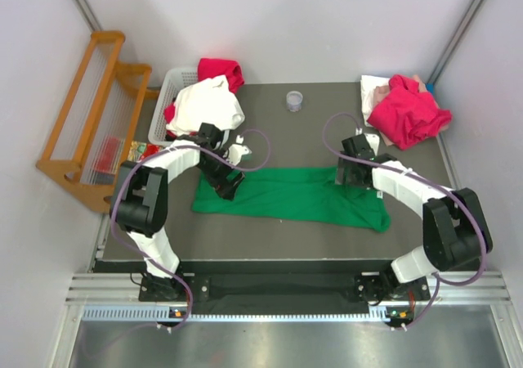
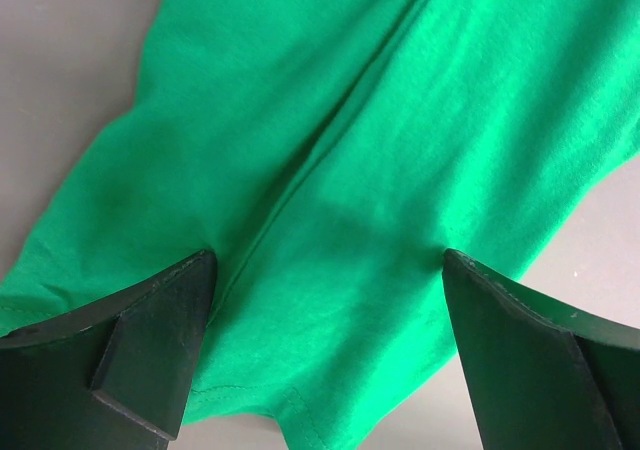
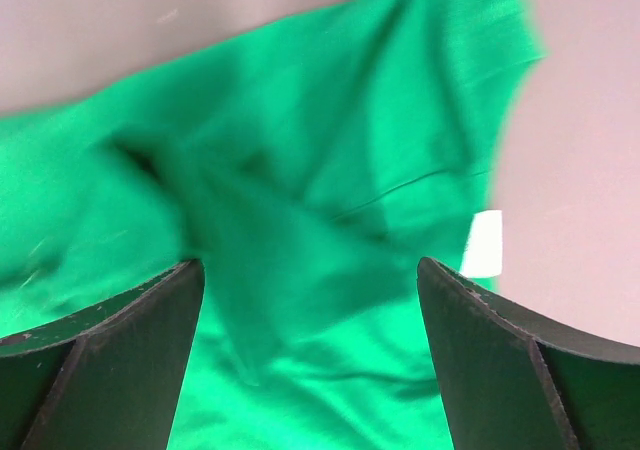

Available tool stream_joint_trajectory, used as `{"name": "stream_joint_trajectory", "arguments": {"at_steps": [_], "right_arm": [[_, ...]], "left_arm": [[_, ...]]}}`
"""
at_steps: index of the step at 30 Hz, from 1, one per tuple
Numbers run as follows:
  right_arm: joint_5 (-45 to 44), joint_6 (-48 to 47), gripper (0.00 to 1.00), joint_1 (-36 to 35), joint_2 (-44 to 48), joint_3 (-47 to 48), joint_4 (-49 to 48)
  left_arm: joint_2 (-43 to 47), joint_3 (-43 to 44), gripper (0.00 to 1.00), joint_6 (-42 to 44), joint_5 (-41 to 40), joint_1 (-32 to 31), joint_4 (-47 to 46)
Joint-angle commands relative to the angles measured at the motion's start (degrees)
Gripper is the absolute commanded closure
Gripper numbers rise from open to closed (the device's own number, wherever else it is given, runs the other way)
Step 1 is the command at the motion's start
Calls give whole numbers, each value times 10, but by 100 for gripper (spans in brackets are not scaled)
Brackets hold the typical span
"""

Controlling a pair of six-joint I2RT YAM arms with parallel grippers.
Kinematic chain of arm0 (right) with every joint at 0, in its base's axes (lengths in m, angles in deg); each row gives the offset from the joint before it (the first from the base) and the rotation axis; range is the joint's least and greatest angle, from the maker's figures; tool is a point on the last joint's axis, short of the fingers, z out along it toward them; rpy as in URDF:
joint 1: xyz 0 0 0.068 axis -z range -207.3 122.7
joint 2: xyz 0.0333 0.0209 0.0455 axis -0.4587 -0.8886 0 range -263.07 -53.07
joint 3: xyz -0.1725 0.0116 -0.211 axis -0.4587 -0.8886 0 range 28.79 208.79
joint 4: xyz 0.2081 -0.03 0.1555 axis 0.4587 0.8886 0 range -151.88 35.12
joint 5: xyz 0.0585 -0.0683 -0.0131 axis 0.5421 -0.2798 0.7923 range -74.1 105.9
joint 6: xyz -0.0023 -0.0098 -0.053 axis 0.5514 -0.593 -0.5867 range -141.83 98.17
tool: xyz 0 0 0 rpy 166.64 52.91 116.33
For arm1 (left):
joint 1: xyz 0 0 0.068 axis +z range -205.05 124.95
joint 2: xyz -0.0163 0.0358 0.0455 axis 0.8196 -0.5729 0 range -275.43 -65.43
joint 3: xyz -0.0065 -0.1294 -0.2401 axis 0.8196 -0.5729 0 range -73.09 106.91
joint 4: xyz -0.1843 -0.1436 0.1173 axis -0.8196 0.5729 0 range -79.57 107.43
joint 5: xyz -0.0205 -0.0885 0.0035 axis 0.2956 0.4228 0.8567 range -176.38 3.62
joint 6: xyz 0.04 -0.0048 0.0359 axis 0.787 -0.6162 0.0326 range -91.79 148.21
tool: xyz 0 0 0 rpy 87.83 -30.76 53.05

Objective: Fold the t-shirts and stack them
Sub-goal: Fold the tshirt

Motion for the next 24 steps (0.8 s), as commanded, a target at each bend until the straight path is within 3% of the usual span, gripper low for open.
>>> {"name": "stream_joint_trajectory", "arguments": {"at_steps": [1, 7, 16, 24], "right_arm": [[-22, -11, 13, 55, -12, 29, -28], [-52, -12, 13, 90, -25, 53, -27], [-75, -29, 14, 64, -1, 104, 18], [9, 32, 13, -64, 103, 16, 62]], "left_arm": [[32, -10, 1, 10, 3, 5, 8], [48, -16, 1, 12, 10, 5, 15], [54, -16, 1, 6, 22, 5, 18], [61, -7, 1, 7, 21, 5, 27]]}}
